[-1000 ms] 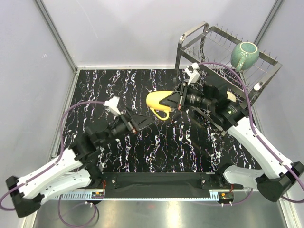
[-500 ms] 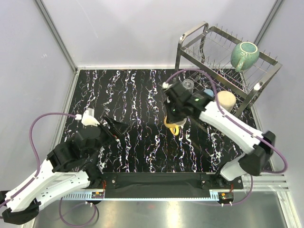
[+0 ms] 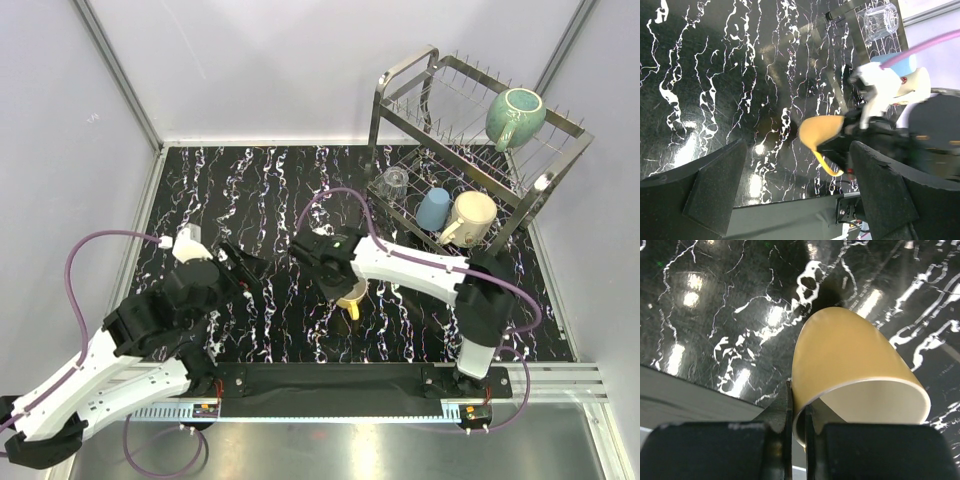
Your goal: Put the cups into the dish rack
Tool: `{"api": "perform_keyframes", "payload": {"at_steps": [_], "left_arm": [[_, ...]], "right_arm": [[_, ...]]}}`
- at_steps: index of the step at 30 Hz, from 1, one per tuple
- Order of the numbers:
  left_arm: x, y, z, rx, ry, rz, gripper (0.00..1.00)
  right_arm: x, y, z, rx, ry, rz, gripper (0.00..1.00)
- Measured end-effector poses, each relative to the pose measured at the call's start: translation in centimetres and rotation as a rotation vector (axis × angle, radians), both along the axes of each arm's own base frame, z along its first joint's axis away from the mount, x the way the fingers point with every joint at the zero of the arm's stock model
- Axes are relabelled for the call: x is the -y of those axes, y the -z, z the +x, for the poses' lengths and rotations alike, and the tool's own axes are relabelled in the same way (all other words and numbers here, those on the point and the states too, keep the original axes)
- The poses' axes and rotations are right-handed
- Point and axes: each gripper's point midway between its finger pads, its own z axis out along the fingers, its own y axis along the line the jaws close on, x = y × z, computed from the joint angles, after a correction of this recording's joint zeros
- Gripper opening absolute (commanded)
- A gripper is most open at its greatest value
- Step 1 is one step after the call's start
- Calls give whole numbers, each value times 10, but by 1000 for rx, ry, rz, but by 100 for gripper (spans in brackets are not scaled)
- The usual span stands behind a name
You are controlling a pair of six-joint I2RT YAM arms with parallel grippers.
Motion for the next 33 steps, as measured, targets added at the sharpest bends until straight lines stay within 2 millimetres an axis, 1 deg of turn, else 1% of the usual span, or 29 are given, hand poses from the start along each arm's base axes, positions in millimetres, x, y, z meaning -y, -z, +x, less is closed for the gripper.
{"api": "perform_keyframes", "payload": {"at_steps": [3,4,6,7,10,11,14,15,16,18,21,23,26,28,30,33], "left_arm": [[-2,-2,-1,7,0,-7,89],[-2,-3,-2,13,1,-10,89],[-4,-6,-2,24,3,-16,89],[-5,-8,-3,31,6,-18,89],[-6,-11,-4,50,14,-22,88],[-6,-13,-4,55,15,-24,88],[-5,-16,-3,70,20,-31,88],[-5,-17,-3,72,22,-30,87],[-5,-17,-3,73,24,-29,88],[-4,-17,-3,76,27,-27,87],[-1,-17,-1,76,31,-24,87],[2,-14,2,66,34,-12,87],[8,-7,5,43,42,14,85],[16,-1,9,25,56,35,85],[25,9,12,-6,78,72,86],[40,28,17,-76,113,140,87]], "right_arm": [[-6,17,-2,-6,-6,-31,4],[-6,23,-2,-8,-6,-41,10],[-7,32,-4,-14,-4,-49,15],[-10,32,-4,-9,-5,-40,21],[-11,34,-4,-6,-1,-33,34],[-10,36,-5,-7,-2,-37,44],[-7,39,-6,-10,3,-47,58],[-7,38,-7,-10,5,-45,67],[-6,36,-7,-8,10,-40,75],[-6,26,-8,4,9,-21,88],[-4,1,-8,35,1,29,91],[-3,-22,-8,67,-1,77,97],[-2,-58,-5,132,4,162,100],[3,-77,-3,174,16,195,100],[16,-92,0,223,48,200,100],[39,-102,5,258,130,180,100]]}}
